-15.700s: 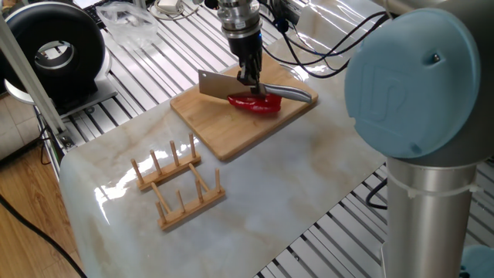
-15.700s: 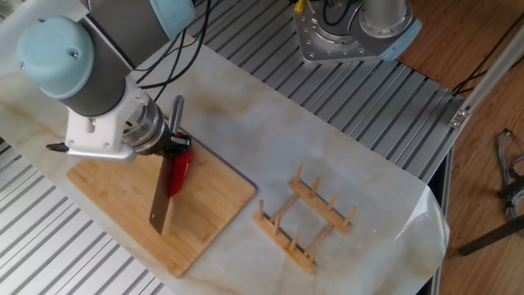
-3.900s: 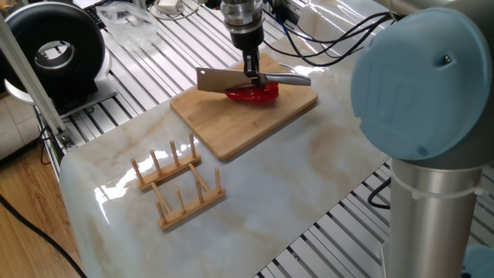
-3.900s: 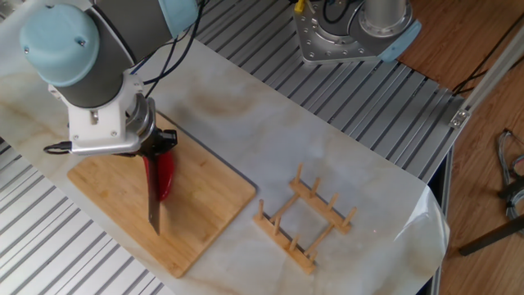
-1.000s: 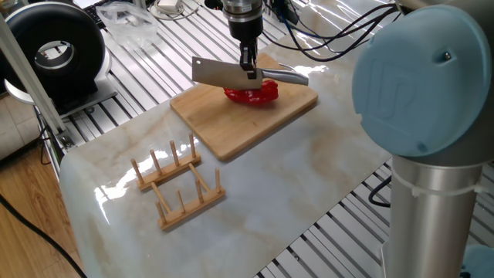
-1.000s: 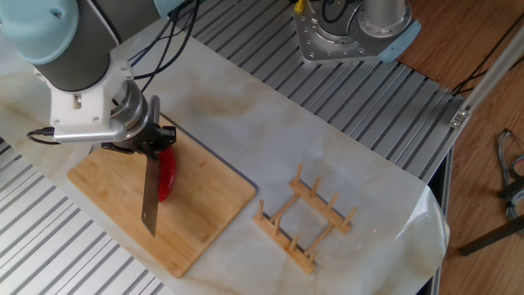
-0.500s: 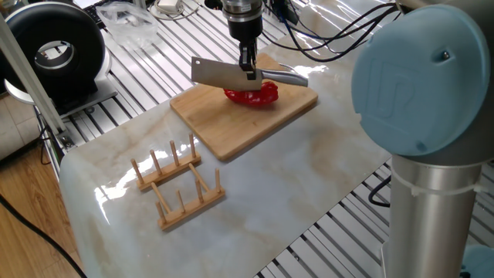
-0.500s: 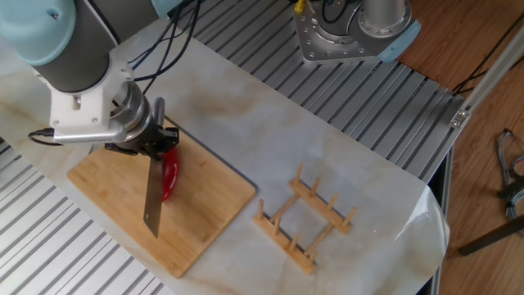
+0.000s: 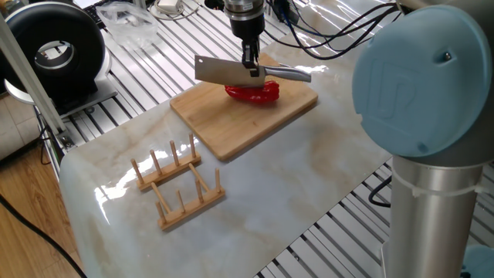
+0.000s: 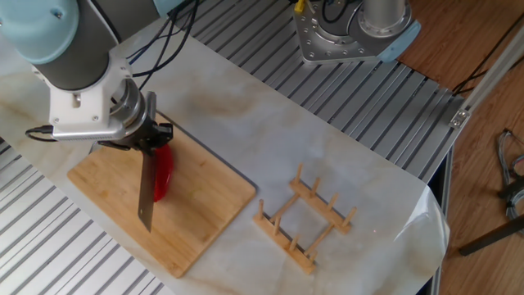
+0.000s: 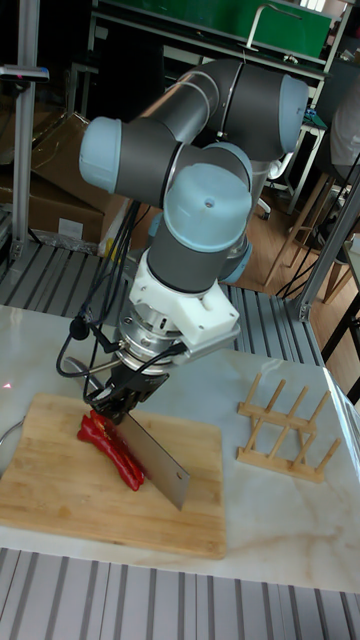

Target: Chop the chili peppers

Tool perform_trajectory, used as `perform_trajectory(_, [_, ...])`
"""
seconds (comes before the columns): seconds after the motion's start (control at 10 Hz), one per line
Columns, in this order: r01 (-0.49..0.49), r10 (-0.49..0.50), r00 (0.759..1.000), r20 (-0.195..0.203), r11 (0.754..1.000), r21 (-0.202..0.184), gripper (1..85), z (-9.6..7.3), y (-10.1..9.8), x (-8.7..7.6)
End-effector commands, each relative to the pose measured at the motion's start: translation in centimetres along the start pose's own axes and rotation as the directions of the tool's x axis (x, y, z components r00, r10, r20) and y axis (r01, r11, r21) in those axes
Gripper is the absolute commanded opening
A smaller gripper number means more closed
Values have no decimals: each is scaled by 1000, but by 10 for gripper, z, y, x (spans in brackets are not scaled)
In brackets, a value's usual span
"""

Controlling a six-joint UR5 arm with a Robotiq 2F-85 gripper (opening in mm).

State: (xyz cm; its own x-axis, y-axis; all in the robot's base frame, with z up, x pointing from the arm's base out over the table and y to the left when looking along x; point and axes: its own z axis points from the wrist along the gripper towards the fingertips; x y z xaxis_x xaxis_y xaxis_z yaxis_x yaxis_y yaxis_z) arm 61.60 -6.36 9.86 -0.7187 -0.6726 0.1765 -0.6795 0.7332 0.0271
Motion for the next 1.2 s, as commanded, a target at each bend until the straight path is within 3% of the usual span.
perform_trajectory(0.0, [23,-23,1000,2,1000,10,13,5,-8,11])
perform_trajectory(0.2, [-5,6,1000,16,999,-31,13,9,1,12])
perform_trajectory(0.3, [-3,3,1000,7,999,-33,13,9,2,17])
perform_trajectory(1.1, [-4,4,999,-48,1000,0,13,4,-7,42])
